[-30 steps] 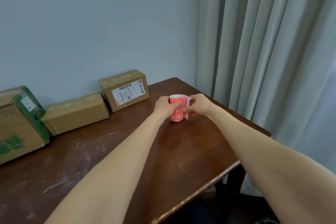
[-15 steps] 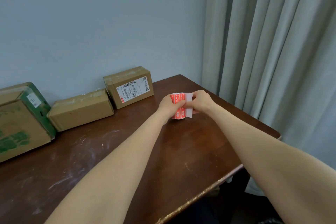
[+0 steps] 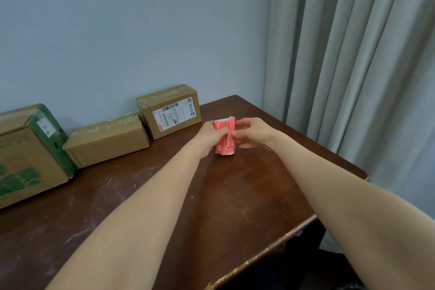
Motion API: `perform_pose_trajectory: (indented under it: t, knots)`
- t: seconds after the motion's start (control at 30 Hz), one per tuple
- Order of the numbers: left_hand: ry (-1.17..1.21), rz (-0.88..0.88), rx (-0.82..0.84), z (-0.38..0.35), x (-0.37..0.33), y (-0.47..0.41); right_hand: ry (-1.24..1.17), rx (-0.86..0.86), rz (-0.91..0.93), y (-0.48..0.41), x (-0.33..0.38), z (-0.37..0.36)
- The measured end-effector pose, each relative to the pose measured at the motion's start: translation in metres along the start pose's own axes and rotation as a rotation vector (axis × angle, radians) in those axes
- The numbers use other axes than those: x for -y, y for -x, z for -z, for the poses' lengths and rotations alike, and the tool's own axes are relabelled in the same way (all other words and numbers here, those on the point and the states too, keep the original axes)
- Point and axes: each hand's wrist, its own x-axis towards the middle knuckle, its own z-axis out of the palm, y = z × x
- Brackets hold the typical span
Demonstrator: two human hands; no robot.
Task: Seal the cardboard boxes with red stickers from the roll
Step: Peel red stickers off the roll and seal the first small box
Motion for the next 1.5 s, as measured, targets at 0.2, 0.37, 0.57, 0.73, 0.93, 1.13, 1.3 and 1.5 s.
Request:
perform_pose_trajectory:
  t: [0.2,0.37,0.57,0.73,0.93,1.13,1.3,1.5]
  knots:
    - [0.082,-0.025,0.108,-0.003,-0.007,0.004,-0.141,0.142,-0.028,-0.004,-0.005,0.001]
    - [0.047,-0.066,0.097,-0.009,-0.007,0.001,-0.106,0.002,0.066,-0.003,-0.006,0.006]
    - [-0.122,-0.15,0.053,-0.008,0.0,0.002,0.305,-0.151,0.108,-0.011,-0.012,0.0]
    - [-0.044,-0.088,0.031,-0.004,0.002,0.008,0.378,-0.178,0.091,-0.013,-0.017,-0.005]
    - [0.092,-0.083,0.113,-0.013,0.004,0.018,0.501,-0.272,0.034,-0.014,-0.023,-0.002]
    - [-0.077,-0.183,-0.041,-0.04,0.004,0.011,0.412,-0.248,0.054,0.0,-0.026,0.017]
    - [-0.143,-0.211,-0.003,-0.049,-0.005,0.013,0.301,-0.198,0.167,0.017,-0.016,0.031]
    - [-0.198,-0.21,-0.026,-0.046,-0.009,0.018,0.596,-0.186,0.227,0.022,-0.003,0.034]
